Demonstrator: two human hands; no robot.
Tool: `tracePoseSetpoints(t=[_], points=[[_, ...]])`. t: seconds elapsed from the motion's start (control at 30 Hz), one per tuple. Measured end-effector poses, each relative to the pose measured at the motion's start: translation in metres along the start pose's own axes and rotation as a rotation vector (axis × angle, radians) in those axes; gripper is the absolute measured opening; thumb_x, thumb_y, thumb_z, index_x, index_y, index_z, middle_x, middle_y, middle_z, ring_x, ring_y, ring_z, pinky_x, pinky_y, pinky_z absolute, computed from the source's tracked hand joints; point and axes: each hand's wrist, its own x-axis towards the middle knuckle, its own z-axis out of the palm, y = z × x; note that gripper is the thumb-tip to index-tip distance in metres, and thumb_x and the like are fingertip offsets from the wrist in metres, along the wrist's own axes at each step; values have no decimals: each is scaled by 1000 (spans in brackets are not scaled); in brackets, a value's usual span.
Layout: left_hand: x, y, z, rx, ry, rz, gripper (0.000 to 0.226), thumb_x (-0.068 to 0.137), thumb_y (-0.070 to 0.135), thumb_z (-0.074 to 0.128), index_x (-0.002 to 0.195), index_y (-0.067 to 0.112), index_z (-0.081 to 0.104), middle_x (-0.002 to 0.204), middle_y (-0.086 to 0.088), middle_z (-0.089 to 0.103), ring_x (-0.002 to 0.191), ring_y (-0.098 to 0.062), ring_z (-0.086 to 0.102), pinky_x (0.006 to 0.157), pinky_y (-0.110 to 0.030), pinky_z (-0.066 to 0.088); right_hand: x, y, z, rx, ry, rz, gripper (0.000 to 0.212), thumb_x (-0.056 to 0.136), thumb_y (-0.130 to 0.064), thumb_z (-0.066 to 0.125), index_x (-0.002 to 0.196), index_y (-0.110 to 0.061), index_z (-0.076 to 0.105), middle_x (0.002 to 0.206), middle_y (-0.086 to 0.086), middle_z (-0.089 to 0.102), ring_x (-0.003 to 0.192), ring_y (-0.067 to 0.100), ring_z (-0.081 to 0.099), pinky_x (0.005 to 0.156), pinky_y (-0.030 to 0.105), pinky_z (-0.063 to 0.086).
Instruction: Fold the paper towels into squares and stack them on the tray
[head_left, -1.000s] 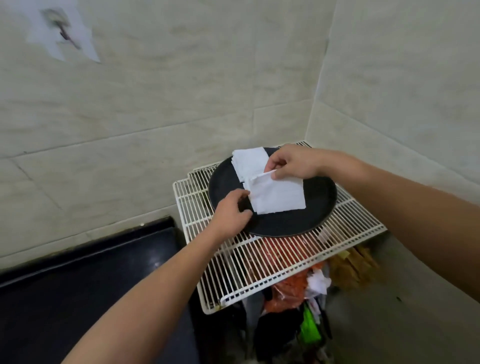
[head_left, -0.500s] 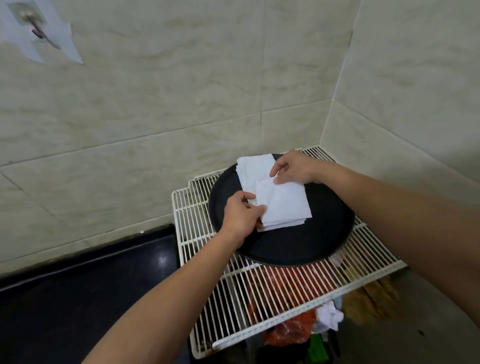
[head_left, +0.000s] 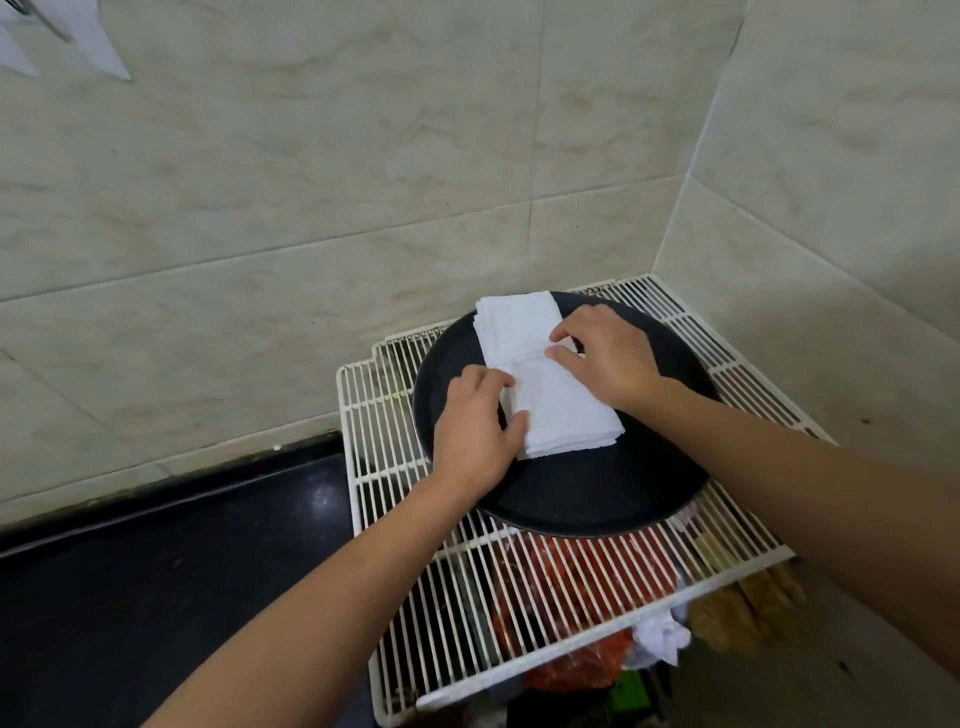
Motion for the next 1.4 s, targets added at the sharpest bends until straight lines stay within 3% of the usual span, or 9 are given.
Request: tracePoseSetpoints(t=[0.07, 0.13, 0.2, 0.3, 0.47, 0.7, 0.87, 1.03, 1.4], points=[[4, -6, -1, 166, -30, 208, 37, 91, 30, 58, 124, 14, 58, 141, -8, 46, 126, -27, 41, 95, -40, 42, -14, 1, 1, 1, 119, -105, 22, 94, -31, 53, 102, -18, 69, 106, -4, 65, 102, 17, 56, 77, 37, 49], [6, -10, -2, 299, -145, 271, 41, 96, 37, 48, 131, 16, 54, 152, -6, 35, 139, -28, 30, 103, -43, 34, -31, 4, 8, -11, 139, -215, 35, 94, -32, 45, 108, -13, 71, 114, 4, 68, 108, 25, 62, 81, 43, 53], [7, -16, -3, 367, -235, 242, 46, 99, 42, 38, 138, 19, 46, 156, -2, 27, 144, -25, 20, 109, -41, 28, -45, 6, 15, -47, -2, -218, 41, 97, -33, 41, 122, -11, 65, 132, 8, 60, 125, 25, 55, 93, 46, 49], [7, -23, -4, 367, -264, 214, 49, 100, 43, 35, 143, 20, 39, 158, 1, 23, 143, -23, 22, 110, -41, 28, -53, 8, 22, -102, -241, -131, 44, 104, -31, 36, 144, -15, 42, 156, 2, 31, 145, 16, 25, 111, 42, 33], [1, -13, -9, 367, -281, 154, 51, 99, 43, 39, 144, 19, 38, 158, 0, 23, 142, -24, 24, 110, -44, 30, -56, 4, 9, -113, -327, -91, 48, 104, -34, 31, 149, -19, 32, 160, -2, 20, 148, 13, 15, 116, 43, 25], [-55, -25, -54, 355, -34, 51, 41, 95, 33, 51, 130, 13, 53, 132, -5, 53, 121, -24, 48, 101, -41, 42, -50, -8, -33, 89, 98, 50, 37, 101, -30, 38, 128, -15, 58, 132, 5, 60, 120, 27, 55, 98, 41, 44], [-134, -56, -91, 421, -56, -128, 30, 93, 32, 51, 116, 14, 58, 105, -3, 58, 98, -25, 56, 77, -40, 49, -74, -100, -27, 192, 78, -137, 30, 98, -32, 48, 119, -17, 64, 119, 0, 66, 109, 21, 60, 88, 34, 45], [-217, -81, -146, 459, -2, -286, 25, 93, 31, 50, 111, 17, 61, 103, -1, 63, 91, -24, 61, 74, -36, 50, -114, -208, 5, 188, -77, -435, 25, 95, -32, 48, 106, -20, 67, 104, -1, 68, 95, 21, 62, 78, 38, 51], [-492, -169, -306, 642, 78, -652, 20, 91, 31, 48, 102, 20, 61, 102, -1, 63, 96, -29, 61, 75, -38, 50, -247, -472, 90, 110, -369, -785, 26, 96, -36, 44, 111, -24, 61, 110, -3, 64, 97, 24, 61, 78, 37, 49]])
